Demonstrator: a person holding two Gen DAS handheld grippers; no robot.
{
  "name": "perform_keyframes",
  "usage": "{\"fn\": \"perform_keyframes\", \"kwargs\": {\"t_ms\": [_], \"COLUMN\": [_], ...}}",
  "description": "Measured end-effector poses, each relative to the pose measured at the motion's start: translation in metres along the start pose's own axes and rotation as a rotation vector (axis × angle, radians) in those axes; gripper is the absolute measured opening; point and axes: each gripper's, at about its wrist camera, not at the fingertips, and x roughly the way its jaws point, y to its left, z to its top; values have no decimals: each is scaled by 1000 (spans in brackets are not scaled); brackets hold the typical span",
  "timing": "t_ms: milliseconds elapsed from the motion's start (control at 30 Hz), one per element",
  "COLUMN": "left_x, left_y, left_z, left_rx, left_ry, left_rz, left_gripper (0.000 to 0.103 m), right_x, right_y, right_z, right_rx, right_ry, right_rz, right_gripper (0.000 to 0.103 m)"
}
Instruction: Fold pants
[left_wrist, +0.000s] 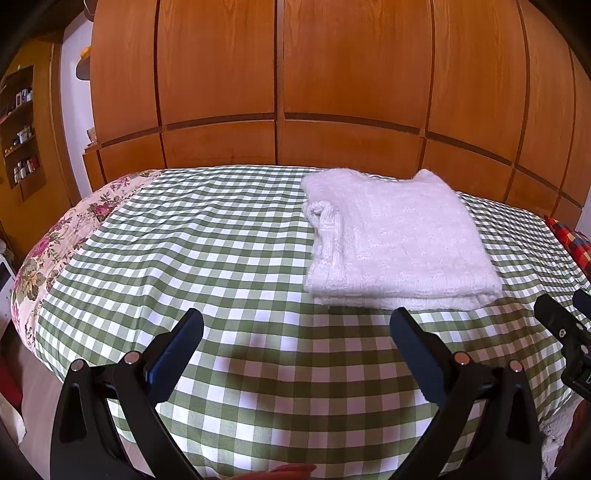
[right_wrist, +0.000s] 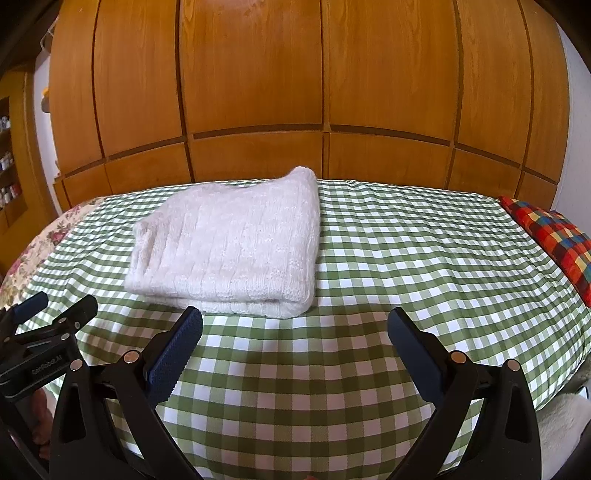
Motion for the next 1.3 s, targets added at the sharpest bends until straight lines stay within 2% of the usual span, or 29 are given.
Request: {"fn": "perform_keyframes", "kwargs": {"t_ms": [1300], "left_x": [1], "left_y": [-2], "left_z": [-5], "left_rx": [19], "left_ry": [15], "left_rz": [-3], "left_gripper": [101], "right_x": [7], "right_y": [2], "right_z": [-8], "right_rx": [8], "right_ry": [34], "right_rz": [4], "right_gripper": [99]}}
